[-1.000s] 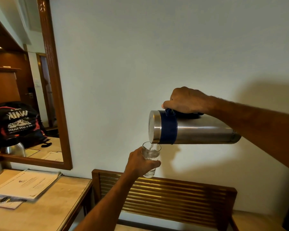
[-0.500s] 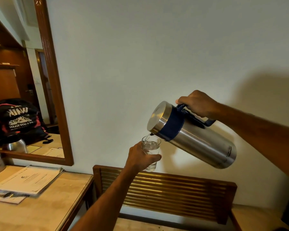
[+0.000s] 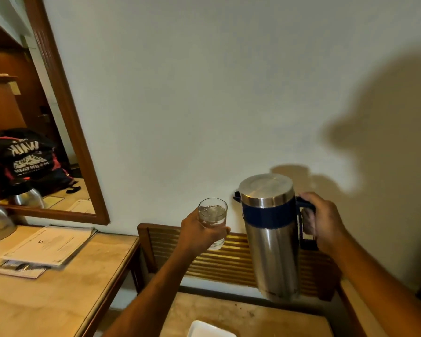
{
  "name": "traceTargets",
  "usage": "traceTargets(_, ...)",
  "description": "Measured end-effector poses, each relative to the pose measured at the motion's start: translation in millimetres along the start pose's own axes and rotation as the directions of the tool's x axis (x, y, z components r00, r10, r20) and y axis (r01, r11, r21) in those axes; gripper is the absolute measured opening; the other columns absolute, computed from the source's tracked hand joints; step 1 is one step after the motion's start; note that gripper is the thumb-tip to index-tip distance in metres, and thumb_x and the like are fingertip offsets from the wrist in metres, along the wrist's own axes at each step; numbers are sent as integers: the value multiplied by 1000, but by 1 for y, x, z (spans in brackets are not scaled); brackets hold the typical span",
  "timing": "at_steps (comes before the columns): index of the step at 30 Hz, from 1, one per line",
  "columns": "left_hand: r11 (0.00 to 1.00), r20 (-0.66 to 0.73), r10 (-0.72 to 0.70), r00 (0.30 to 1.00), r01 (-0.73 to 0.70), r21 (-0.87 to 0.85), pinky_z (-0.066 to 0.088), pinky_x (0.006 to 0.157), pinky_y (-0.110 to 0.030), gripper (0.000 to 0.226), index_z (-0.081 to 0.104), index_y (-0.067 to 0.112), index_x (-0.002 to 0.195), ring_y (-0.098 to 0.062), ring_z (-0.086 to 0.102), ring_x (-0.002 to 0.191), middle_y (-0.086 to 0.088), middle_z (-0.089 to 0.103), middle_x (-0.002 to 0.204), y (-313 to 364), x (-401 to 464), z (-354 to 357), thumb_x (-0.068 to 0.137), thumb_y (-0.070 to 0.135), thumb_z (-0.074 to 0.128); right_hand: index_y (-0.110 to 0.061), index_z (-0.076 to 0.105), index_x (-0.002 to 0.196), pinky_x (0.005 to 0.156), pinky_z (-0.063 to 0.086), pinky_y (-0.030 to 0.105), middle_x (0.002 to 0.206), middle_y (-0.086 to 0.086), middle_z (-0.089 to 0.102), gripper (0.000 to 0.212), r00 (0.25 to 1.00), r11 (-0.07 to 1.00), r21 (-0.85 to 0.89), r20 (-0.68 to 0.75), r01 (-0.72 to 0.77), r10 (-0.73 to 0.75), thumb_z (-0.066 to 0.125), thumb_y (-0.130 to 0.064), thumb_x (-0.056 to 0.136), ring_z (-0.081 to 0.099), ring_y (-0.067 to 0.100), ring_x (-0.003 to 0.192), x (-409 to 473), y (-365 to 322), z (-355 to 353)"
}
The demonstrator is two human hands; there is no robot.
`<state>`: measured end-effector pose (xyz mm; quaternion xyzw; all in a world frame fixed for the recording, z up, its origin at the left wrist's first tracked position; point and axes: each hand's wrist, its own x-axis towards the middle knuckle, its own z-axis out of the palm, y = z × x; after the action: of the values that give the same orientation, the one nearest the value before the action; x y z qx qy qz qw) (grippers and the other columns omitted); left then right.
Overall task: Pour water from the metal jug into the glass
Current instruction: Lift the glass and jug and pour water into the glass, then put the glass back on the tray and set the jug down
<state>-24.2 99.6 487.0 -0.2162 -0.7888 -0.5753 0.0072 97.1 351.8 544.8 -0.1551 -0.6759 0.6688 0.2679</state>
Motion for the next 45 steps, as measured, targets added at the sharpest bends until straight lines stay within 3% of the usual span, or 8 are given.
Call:
traceTargets(3,996,-34,-78,996,77,-43,55,65,-14,58,64,37,96,-8,71,91,10,74,95,-34,-7,11,45,51,88,-25,72,55,44,43,21,49,-7,63,41,994,993,116,-97,-32,44,56,-29,93,57,7,43,-11,55,-6)
traceTargets(8,974,1,-209,978,208,-90,58,88,-42,59,67,17,112,-20,71,99,-3,75,104,-107,-25,32,60,17,95,-23,60,44,39,27,24,39,-3,45,34,948,945,271,-207,-180,240,65,-41,72,39,16,35,-31,147,-18)
traceTargets(13,948,42,-307,951,310,-73,59,76,-29,53,67,12,111,-25,71,96,-9,75,101,-195,-54,64,65,13,91,-27,58,44,38,26,21,37,-14,46,42,888,905,353,-300,-236,349,51,-28,85,37,4,33,-62,248,-29)
traceTargets(19,864,-11,-491,871,485,-139,58,87,-46,65,62,5,118,-35,69,102,-17,71,108,-305,-92,116,60,-3,91,-27,54,39,49,34,25,38,-16,49,53,819,871,411,-379,-268,431,45,-22,90,47,-2,37,-87,357,-36)
traceTargets(23,809,-48,-579,814,566,-158,57,91,-52,72,63,10,115,-38,67,105,-18,71,109,-371,-119,148,49,11,91,-28,52,37,37,37,14,38,-16,46,50,840,865,440,-351,-241,413,45,-20,87,45,-1,37,-97,422,-38)
traceTargets(29,753,-79,-657,750,647,-119,57,88,-56,65,67,20,106,-34,70,100,-14,74,104,-448,-168,181,47,23,92,-25,45,41,36,26,17,38,-10,38,33,851,871,394,-307,-292,425,52,-22,74,35,7,37,-107,489,-38)
traceTargets(38,711,-73,-703,707,698,-85,58,88,-52,76,66,15,113,-33,70,102,-13,73,108,-486,-196,202,43,31,91,-25,53,37,35,35,13,36,-12,46,39,910,890,358,-196,-282,367,46,-21,74,45,3,35,-107,521,-44)
traceTargets(45,721,-107,-692,714,691,-51,54,94,-51,77,65,18,118,-28,66,107,-8,72,113,-501,-199,209,48,29,93,-20,45,41,42,29,14,39,-11,37,31,947,906,306,-46,-291,319,46,-20,73,35,7,37,-105,535,-53)
